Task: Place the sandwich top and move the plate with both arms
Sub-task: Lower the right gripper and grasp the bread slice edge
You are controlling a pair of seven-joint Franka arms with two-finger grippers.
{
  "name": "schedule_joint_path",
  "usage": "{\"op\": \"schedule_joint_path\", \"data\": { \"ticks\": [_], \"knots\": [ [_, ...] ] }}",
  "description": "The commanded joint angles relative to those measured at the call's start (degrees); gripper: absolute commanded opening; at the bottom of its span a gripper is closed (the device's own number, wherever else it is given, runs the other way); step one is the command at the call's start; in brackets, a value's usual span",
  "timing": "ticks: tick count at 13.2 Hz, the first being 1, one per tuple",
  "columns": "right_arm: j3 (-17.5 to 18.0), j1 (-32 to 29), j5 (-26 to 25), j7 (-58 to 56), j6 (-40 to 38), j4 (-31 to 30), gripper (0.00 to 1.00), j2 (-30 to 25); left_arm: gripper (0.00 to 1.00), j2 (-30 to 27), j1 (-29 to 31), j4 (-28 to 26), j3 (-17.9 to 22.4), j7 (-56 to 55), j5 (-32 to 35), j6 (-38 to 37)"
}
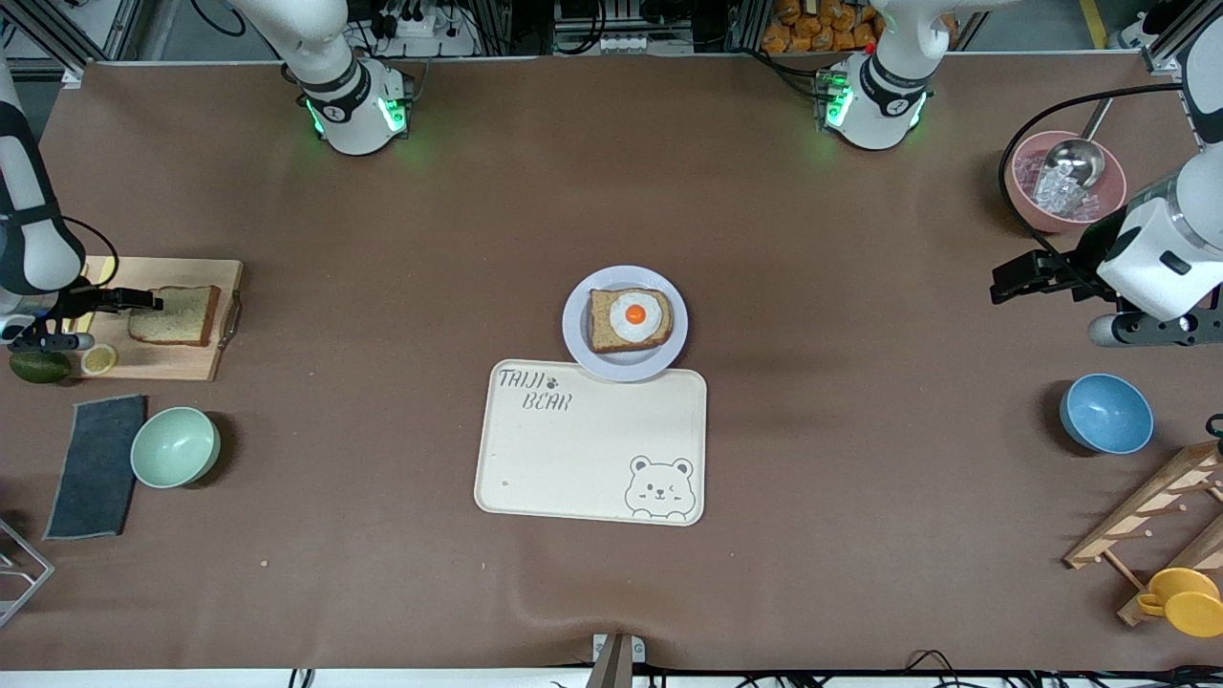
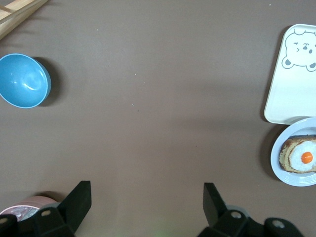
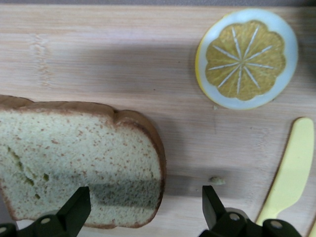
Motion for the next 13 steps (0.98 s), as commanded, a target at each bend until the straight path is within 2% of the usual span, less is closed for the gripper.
{"op": "schedule_joint_path", "data": {
  "ticks": [1, 3, 4, 5, 6, 13],
  "knots": [
    [0.2, -0.3, -0.5, 1.4, 0.3, -0.3, 1.00, -0.2, 1.00, -0.2, 0.0, 0.3, -0.2, -0.4, 1.1, -0.6],
    [0.2, -0.4, -0.4, 1.5, 0.1, -0.3, 0.44, -0.2, 1.00, -0.2, 0.0, 0.2, -0.2, -0.4, 1.1, -0.6],
    [0.2, -0.4, -0.4, 1.5, 0.0, -0.2, 0.20, -0.2, 1.00, -0.2, -0.1, 0.3, -0.2, -0.4, 1.1, -0.6],
    [0.2, -0.5, -0.4, 1.5, 0.0, -0.2, 0.03, -0.2, 1.00, -0.2, -0.1, 0.3, -0.2, -0.4, 1.1, -0.6],
    [0.2, -0.7, -0.4, 1.4, 0.0, -0.2, 0.00, -0.2, 1.00, -0.1, 0.0, 0.3, -0.2, -0.4, 1.1, -0.6],
    [0.4, -0.8, -0.4, 0.6, -1.8, 0.1, 0.00, -0.9, 1.00, -0.1, -0.1, 0.3, -0.2, -0.4, 1.1, -0.6]
  ]
}}
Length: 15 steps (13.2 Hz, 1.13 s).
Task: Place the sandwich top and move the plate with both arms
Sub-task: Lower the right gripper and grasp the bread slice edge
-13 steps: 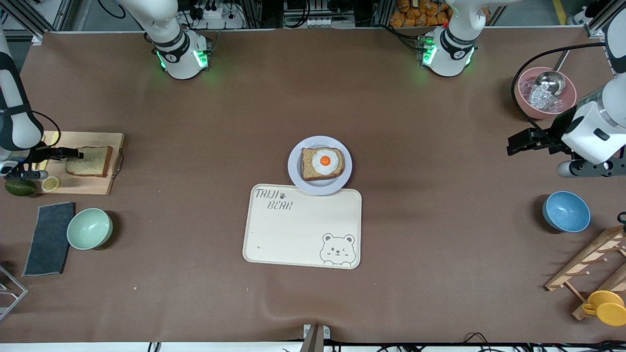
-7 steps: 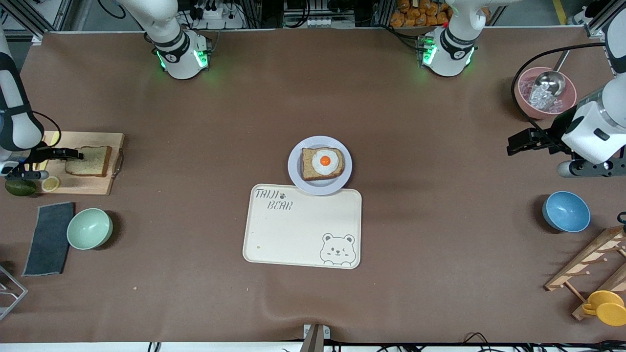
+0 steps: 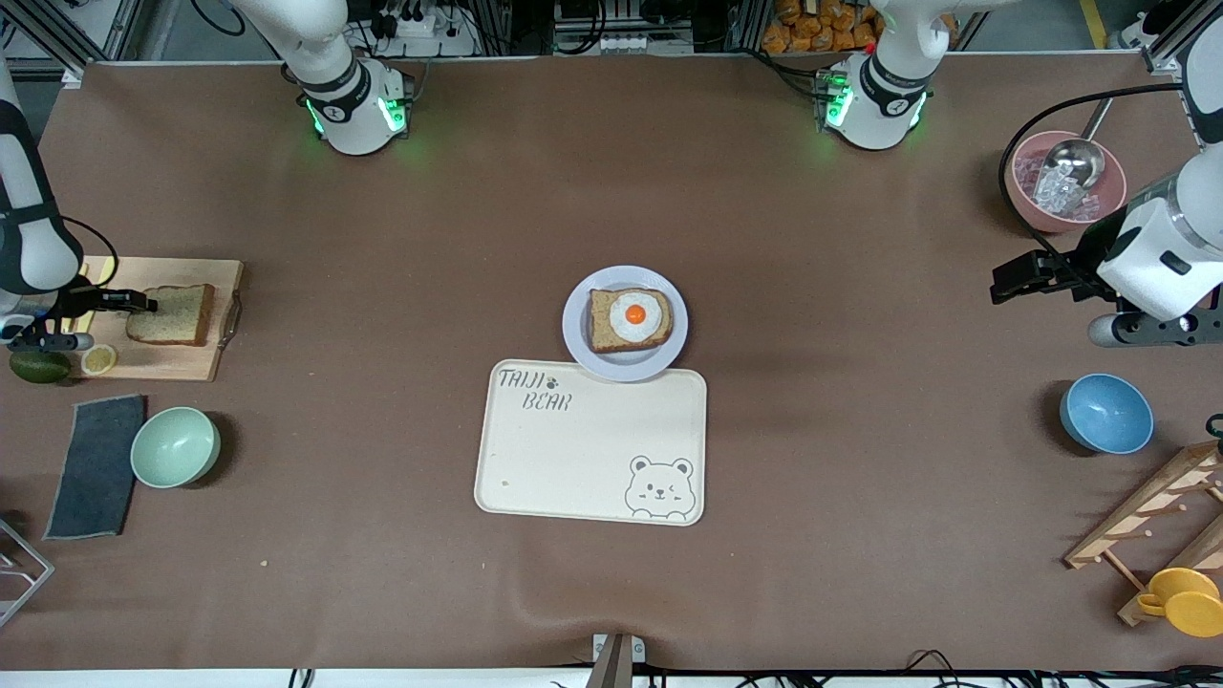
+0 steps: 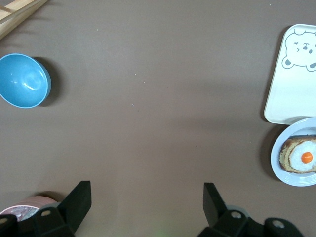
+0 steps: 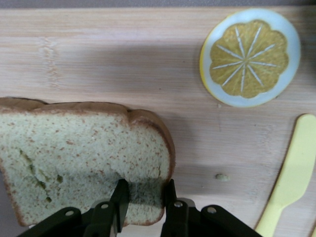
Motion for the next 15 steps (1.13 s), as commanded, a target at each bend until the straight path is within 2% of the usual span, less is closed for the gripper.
{"op": "schedule_joint_path", "data": {
  "ticks": [1, 6, 9, 11, 15],
  "knots": [
    [0.1, -0.3, -0.7, -0.2, -2.0, 0.4, 0.00, -0.7, 1.00, -0.1, 0.0, 0.3, -0.2, -0.4, 1.0, -0.6],
    [0.7, 0.2, -0.7, -1.6, -4.3, 0.9, 0.00, -3.1, 1.00, -0.1, 0.0, 0.3, -0.2, -0.4, 0.9, -0.6],
    [2.4, 0.1, -0.6, -1.6, -8.1, 1.0, 0.00, -6.6, 1.00, -0.1, 0.0, 0.3, -0.2, -0.4, 0.9, -0.6],
    [4.9, -0.2, -0.5, -1.6, -11.0, 1.0, 0.00, -9.9, 1.00, -0.1, 0.0, 0.3, -0.2, -0.4, 0.9, -0.6],
    [7.3, 0.3, 5.9, -3.2, -15.5, 1.3, 0.00, -15.6, 1.00, -0.1, -0.2, 0.3, -0.2, -0.4, 0.8, -0.6]
  ]
}}
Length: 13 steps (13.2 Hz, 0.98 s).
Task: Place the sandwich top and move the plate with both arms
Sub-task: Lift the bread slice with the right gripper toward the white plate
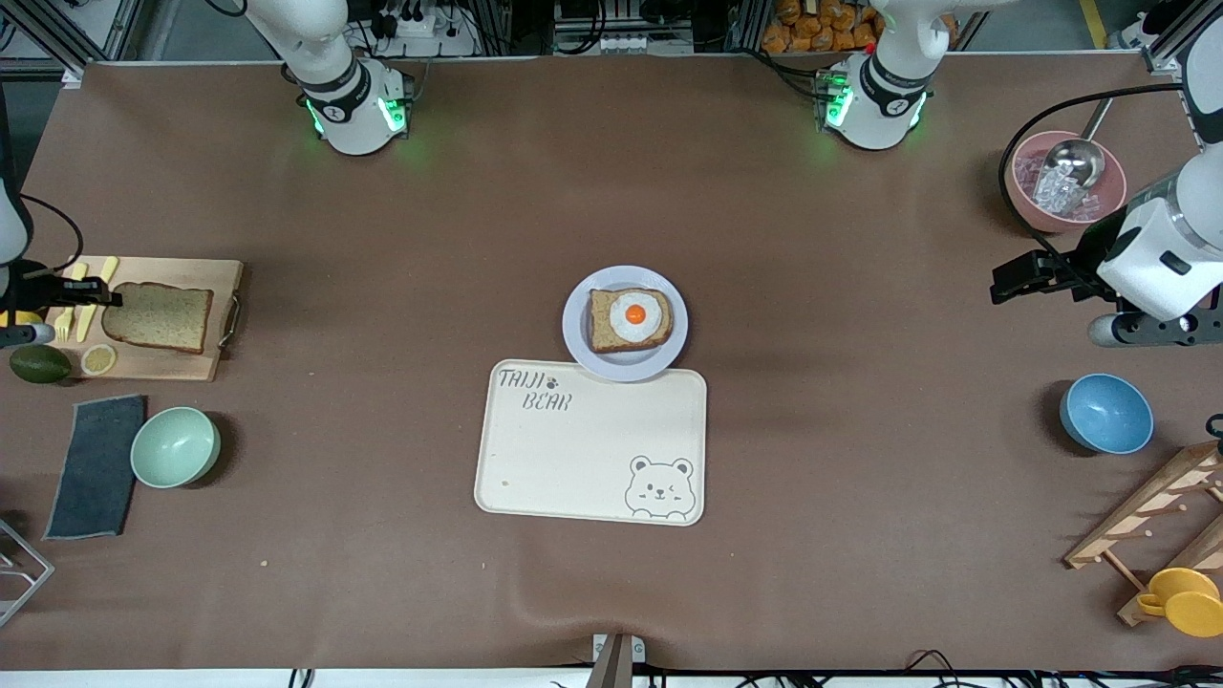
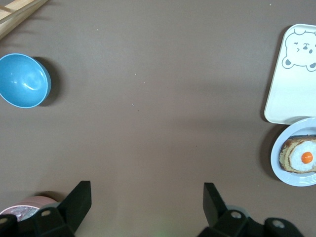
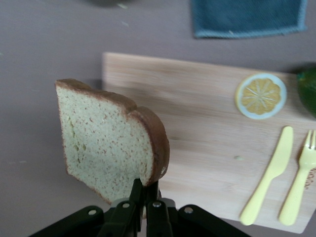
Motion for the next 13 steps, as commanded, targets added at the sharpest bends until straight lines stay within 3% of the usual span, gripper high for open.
{"op": "schedule_joint_path", "data": {
  "ticks": [1, 5, 13],
  "knots": [
    [0.7, 1.5, 6.7, -3.7, -1.9, -0.7, 0.00, -3.1, 1.00, -0.1, -0.3, 0.3, -0.2, -0.4, 0.8, -0.6],
    [0.6, 13.1, 16.4, -3.9, -1.9, 0.0, 0.00, -2.2, 1.00, -0.1, -0.1, 0.3, -0.2, -0.4, 0.8, -0.6],
    [0.6, 34.8, 30.0, 22.9, 4.2, 0.0, 0.00, 0.4, 1.00, -0.1, 0.2, 0.5, -0.2, -0.4, 0.3, -0.5]
  ]
}}
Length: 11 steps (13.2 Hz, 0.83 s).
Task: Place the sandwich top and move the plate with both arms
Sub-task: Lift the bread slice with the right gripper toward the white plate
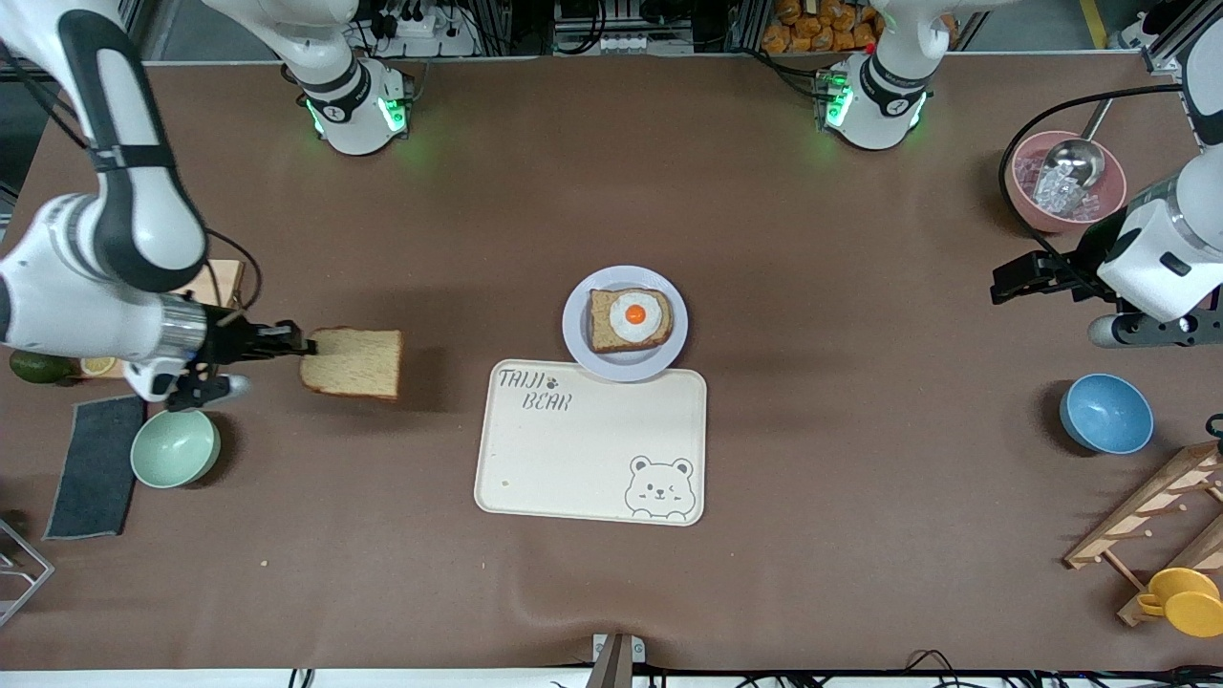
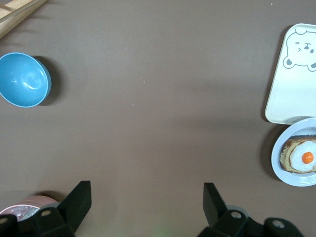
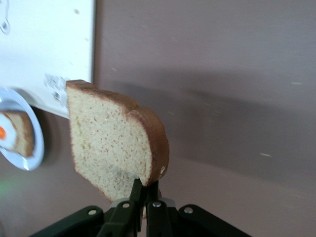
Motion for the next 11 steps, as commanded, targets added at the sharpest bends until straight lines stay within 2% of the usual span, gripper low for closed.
{"op": "schedule_joint_path", "data": {
  "ticks": [1, 2, 4, 5, 7, 9, 11],
  "knots": [
    [-0.8, 5.7, 8.2, 5.5, 1.9, 0.3, 0.00, 1.4, 1.00, -0.1, 0.1, 0.5, -0.2, -0.4, 0.3, -0.6],
    [-0.8, 7.8, 11.0, 8.9, 2.5, 0.3, 0.00, 2.3, 1.00, -0.1, 0.1, 0.6, -0.2, -0.4, 0.3, -0.5],
    [-0.8, 12.5, 12.9, 16.2, 7.2, 0.1, 0.00, 5.1, 1.00, -0.1, -0.1, 0.6, -0.2, -0.4, 0.3, -0.4],
    [-0.8, 15.0, 16.2, 19.4, 8.2, 0.1, 0.00, 6.3, 1.00, -0.1, -0.1, 0.6, -0.2, -0.4, 0.3, -0.4],
    [-0.8, 18.0, 26.7, 20.6, 9.2, -1.4, 0.00, 6.9, 1.00, -0.1, 0.1, 0.6, -0.2, -0.4, 0.3, -0.4],
    [-0.8, 21.7, 30.3, 21.1, 12.8, -3.6, 0.00, 6.9, 1.00, -0.1, 0.2, 0.6, -0.2, -0.4, 0.3, -0.4],
    [-0.8, 27.5, 38.7, 21.4, 19.3, -5.8, 0.00, 6.9, 1.00, -0.1, 0.2, 0.5, -0.2, -0.4, 0.3, -0.4]
  ]
}}
